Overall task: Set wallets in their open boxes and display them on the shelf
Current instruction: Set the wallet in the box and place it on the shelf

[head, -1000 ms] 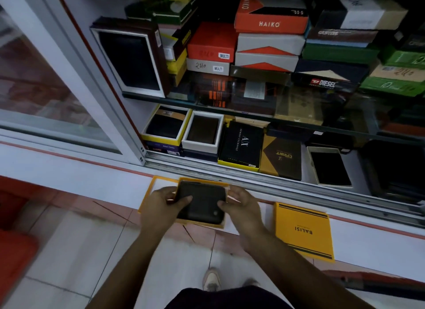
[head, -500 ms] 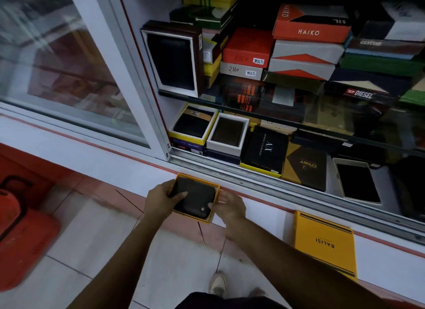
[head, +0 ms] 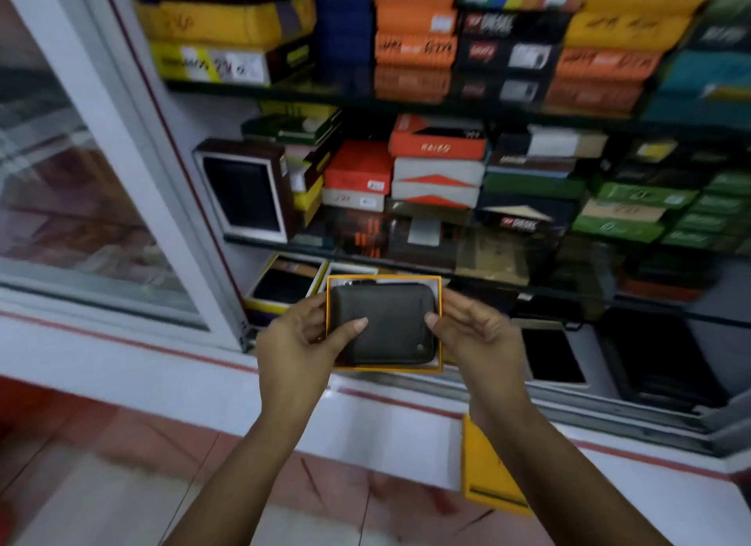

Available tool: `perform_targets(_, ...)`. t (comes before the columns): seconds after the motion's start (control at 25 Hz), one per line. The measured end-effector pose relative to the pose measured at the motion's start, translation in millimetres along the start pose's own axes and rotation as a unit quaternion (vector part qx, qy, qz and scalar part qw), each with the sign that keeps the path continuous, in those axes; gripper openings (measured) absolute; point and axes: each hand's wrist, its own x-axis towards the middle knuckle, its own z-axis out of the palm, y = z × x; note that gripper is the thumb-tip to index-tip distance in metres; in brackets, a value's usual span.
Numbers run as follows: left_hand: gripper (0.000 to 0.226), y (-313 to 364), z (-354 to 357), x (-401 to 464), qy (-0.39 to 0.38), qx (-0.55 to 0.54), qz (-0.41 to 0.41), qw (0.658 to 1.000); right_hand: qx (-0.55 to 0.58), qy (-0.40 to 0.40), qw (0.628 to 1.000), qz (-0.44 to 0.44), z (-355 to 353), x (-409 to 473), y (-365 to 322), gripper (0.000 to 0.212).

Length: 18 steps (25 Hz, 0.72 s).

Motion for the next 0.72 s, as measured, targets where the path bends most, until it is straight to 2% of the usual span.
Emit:
perform_targets(0.2, 0.045, 71, 46, 51, -0.009, -0.057, 0.136, 0.989, -0.078, 0.078, 0.985, -0.136, -12, 49, -72, 0.035)
perform_targets(0.28, 0.045, 82, 69, 76, -0.011, -0.052, 0.173, 0.983, -0.119, 0.103, 0.976, -0.149, -11, 76, -81, 0.041)
perform_targets(0.44, 0.048, 79, 114, 115, 0.002, -0.03, 0.18, 0.983, -0.219, 0.14, 0.955, -0.146, -4, 128, -71, 0.061)
perform_targets(0.52, 0.051, 67, 128, 123, 0.004, -0.006, 0.177, 0.984, -0.256, 0.134, 0.947, -0.141, -4, 140, -59, 0.069)
perform_targets(0.72, 0.054, 56, 138, 134, -0.038, 0.045, 0.189, 0.98, -0.296, 0.062, 0.942, -0.144, -12, 144, -51, 0.079)
